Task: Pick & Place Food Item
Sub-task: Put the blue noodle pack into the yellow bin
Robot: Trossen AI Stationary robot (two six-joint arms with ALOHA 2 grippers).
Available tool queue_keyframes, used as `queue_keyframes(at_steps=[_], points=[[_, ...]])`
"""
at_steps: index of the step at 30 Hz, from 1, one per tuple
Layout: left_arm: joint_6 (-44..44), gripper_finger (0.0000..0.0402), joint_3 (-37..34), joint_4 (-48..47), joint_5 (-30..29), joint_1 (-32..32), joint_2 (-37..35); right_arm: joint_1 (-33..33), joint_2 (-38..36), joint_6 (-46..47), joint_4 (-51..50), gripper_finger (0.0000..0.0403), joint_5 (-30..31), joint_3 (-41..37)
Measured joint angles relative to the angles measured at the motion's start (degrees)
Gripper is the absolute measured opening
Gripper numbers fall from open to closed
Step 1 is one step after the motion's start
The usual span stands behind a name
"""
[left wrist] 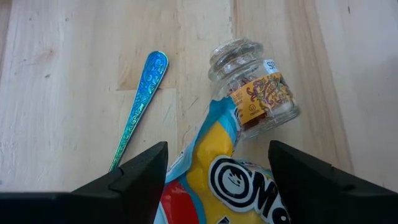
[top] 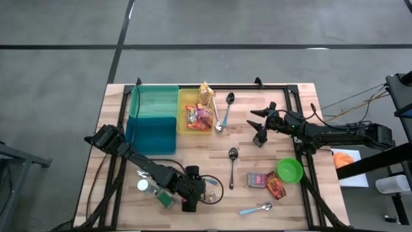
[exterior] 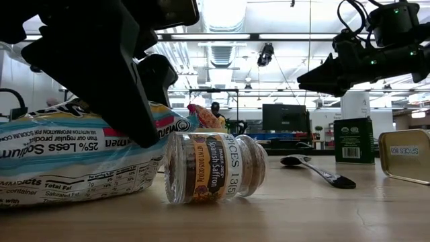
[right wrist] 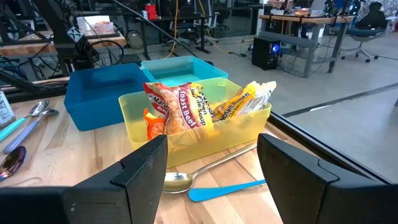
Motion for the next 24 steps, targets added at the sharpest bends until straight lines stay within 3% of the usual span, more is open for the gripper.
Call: queue_keyframes(at_steps=[15, 24], points=[[0.0, 0.0118, 0.0, -0.3, 0.0, 0.0, 0.0, 0.0, 0.0, 0.0, 0.0, 0.0246, 0.0, 0.0], [-0.5, 0.0100, 0.0, -0.4, 0.0, 0.2, 0.0, 0.0, 0.0, 0.0, 0.0, 0.0246, 0.0, 0.0]])
